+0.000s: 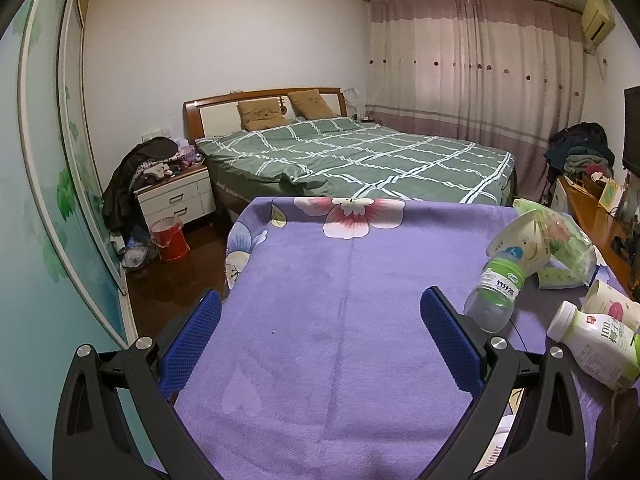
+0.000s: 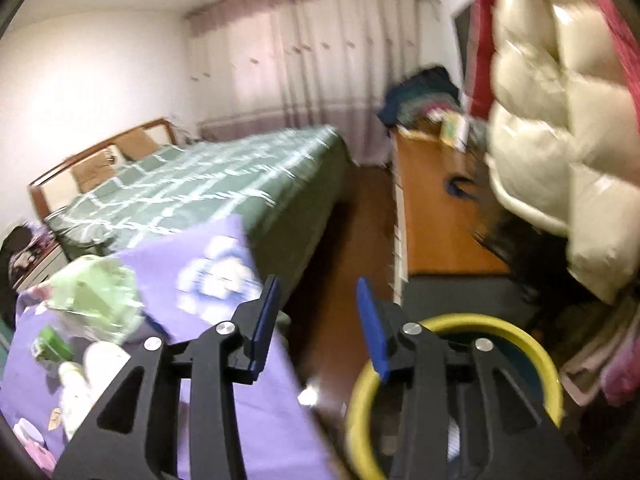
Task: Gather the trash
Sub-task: 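Grasp the pink strawberry milk carton with the left gripper and lift it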
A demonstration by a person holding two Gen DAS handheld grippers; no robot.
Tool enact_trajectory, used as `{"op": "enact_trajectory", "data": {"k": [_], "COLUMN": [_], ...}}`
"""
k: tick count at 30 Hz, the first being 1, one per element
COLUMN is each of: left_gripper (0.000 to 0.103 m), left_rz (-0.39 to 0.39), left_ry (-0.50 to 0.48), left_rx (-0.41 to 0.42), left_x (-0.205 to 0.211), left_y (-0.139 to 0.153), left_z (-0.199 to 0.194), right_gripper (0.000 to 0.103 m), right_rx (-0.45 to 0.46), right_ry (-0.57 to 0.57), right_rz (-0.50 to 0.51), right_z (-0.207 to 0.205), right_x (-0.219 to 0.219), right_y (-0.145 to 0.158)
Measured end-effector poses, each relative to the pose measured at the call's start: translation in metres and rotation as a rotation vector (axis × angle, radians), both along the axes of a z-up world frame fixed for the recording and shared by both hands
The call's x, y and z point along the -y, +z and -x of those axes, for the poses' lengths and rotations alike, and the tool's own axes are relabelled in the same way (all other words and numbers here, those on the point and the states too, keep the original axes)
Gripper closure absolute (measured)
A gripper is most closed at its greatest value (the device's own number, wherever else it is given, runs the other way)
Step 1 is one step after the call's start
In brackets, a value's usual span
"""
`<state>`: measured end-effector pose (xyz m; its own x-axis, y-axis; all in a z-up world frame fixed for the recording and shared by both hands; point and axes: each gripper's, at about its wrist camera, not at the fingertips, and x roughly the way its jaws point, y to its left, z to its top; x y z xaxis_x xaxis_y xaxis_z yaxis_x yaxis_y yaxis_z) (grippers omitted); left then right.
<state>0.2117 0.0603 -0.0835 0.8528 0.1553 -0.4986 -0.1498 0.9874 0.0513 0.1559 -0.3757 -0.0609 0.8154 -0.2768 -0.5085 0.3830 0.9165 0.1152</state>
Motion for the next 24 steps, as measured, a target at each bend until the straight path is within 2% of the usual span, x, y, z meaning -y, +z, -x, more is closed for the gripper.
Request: {"op": "enact_trajectory", "data": {"k": [5, 13, 16, 24], "left_gripper": [0.005, 0.005, 0.005, 0.005], "left_rz": [-0.012, 0.012, 0.021, 0.080], "left_ry": [-0.014, -0.060, -0.098, -0.186], "left_rx": [0.013, 0.015, -0.011, -0.120], "left_x": [0.004, 0.011, 0.015, 0.032], "left_y": [0.002, 0.015, 0.018, 0.012], "left_z": [0.001, 0.025, 0.046, 0.108], "right_gripper": [0.064, 0.063, 0.059, 0.058], "right_rx": [0.005, -0.034, -0.027, -0.005], "right_ry": [0.075, 0.146, 0.162, 0.170], "right_rz": [0.065, 0.090, 0.102, 0.101], "right_z": [-0.017, -0.020, -0.017, -0.012], "right_x": [-0.036, -0.055, -0.061, -0.059], "right_y": [-0.004, -0.018, -0.017, -0.013]}}
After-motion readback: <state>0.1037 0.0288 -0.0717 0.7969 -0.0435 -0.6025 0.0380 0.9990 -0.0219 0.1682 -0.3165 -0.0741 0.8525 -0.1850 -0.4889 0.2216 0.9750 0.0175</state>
